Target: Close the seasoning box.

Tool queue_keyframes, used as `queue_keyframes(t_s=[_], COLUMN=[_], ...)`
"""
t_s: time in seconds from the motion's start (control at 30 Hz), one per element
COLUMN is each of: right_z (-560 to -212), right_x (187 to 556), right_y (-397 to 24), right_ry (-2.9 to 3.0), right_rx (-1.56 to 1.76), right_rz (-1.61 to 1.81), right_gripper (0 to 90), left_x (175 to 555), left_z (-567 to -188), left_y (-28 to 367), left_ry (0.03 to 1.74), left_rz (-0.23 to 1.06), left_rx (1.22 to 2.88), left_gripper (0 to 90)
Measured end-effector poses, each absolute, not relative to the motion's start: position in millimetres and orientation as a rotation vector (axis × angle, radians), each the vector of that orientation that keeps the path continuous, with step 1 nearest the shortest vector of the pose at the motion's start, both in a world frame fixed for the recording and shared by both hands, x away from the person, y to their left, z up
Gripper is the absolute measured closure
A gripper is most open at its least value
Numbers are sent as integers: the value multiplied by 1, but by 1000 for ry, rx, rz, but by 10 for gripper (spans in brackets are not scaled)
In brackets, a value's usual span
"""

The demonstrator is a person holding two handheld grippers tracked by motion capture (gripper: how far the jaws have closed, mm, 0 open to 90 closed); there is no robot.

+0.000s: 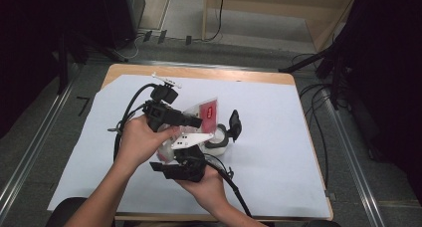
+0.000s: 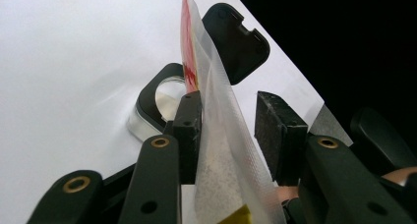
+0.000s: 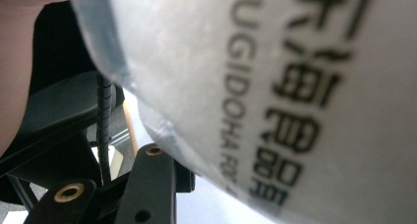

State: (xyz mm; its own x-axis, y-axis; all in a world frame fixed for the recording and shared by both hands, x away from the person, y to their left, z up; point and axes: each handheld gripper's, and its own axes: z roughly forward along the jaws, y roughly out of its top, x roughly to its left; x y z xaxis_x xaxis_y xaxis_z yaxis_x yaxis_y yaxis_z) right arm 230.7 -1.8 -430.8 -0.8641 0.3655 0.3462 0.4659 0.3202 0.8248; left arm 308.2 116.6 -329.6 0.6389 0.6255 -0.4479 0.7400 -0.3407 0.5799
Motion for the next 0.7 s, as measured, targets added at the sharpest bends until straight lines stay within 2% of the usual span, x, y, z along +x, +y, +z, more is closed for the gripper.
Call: queue_keyframes(t_s=[0.43, 0.7], right_z=[-430, -429], right_x=[227, 228], right_y=[1, -1], right_ry=[-2519, -2497], right_rx=[-744, -777], right_rz=[-1587, -1594], right_gripper=[634, 637], left_x=[308, 308], left_z=[-329, -328], left_y=[117, 116], left_ry=[1067, 1050], left_rz=[-184, -175], left_rx=[2063, 2062], left_gripper=[672, 638])
